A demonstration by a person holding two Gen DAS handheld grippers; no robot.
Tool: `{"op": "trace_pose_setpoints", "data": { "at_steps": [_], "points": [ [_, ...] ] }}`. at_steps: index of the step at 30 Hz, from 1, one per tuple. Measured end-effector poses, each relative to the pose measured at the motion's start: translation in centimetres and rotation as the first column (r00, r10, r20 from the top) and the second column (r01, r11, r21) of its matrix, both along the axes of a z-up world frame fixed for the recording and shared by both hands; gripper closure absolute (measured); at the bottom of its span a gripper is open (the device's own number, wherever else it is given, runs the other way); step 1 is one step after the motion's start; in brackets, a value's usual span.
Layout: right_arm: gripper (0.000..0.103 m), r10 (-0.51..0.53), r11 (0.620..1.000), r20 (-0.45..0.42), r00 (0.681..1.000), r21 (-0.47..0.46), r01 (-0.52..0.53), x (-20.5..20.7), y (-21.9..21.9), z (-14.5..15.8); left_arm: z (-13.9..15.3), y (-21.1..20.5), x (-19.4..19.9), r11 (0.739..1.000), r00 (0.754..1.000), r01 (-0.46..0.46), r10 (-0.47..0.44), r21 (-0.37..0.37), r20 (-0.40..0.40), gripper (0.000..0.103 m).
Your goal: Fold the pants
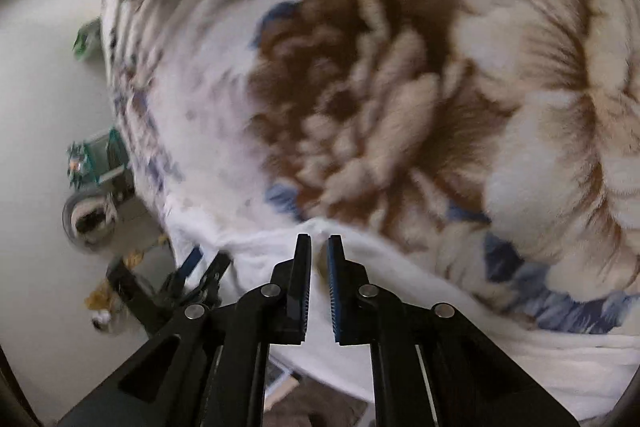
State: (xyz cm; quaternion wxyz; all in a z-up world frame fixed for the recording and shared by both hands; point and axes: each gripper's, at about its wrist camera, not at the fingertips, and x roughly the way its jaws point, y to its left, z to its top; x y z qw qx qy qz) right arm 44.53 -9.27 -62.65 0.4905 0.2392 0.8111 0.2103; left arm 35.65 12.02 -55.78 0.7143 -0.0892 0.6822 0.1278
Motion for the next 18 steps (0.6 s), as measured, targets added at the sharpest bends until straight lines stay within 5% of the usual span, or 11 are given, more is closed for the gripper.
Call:
{"op": "trace_pose_setpoints", "data": {
  "at_steps": [1, 2, 3, 5, 6, 7, 12, 14, 17, 18],
  "points": [
    [0.065, 0.025, 1.000, 0.004, 1.000, 0.001, -0.025, -0.1, 0.6, 0.2, 0.5, 0.3, 0.2, 1.000, 1.000, -0.001, 0.001, -0.002, 0.007, 0.009],
    [0.037, 0.082, 0.997, 0.007, 0.997, -0.002, -0.082, -0.5, 1.5, 0.4, 1.1, 0.1, 0.3, 1.000, 1.000, -0.001, 0.001, -0.002, 0.019, 0.009],
    [0.027, 0.127, 0.992, 0.014, 0.992, -0.007, -0.127, -0.7, 2.2, 0.4, 1.5, -0.1, 0.5, 1.000, 0.999, 0.003, -0.003, -0.004, 0.034, 0.009],
    [0.034, 0.223, 0.975, 0.008, 0.975, -0.019, -0.223, -1.7, 3.3, -0.3, 2.0, -0.9, 1.1, 0.999, 0.998, 0.032, -0.032, 0.009, 0.059, 0.009],
    [0.078, 0.279, 0.959, 0.002, 0.960, -0.049, -0.279, -2.5, 4.1, -1.0, 1.8, -1.4, 1.6, 0.998, 0.997, 0.054, -0.055, 0.022, 0.061, 0.009],
    [0.101, 0.316, 0.946, 0.001, 0.949, -0.079, -0.315, -2.8, 4.5, -1.4, 1.3, -1.6, 1.9, 0.997, 0.996, 0.065, -0.066, 0.029, 0.055, 0.009],
    [0.100, 0.218, 0.964, 0.063, 0.974, -0.168, -0.205, -1.9, 2.2, -1.1, -1.0, -1.5, 3.7, 0.995, 0.995, 0.090, -0.091, 0.031, 0.027, 0.007],
    [0.097, 0.263, 0.957, 0.042, 0.964, -0.138, -0.255, -2.1, 2.4, -0.9, -0.7, -1.6, 3.8, 0.995, 0.995, 0.097, -0.097, 0.032, 0.016, 0.006],
    [0.054, 0.279, 0.952, 0.073, 0.958, -0.151, -0.266, -2.3, 1.0, 1.3, 0.7, -2.0, 4.3, 0.996, 0.996, 0.084, -0.084, 0.005, 0.016, 0.006],
    [0.049, 0.312, 0.938, 0.118, 0.943, -0.199, -0.286, -2.2, -0.6, 2.8, 1.3, -2.1, 4.4, 0.997, 0.997, 0.079, -0.079, -0.008, 0.021, 0.006]
  ]
}}
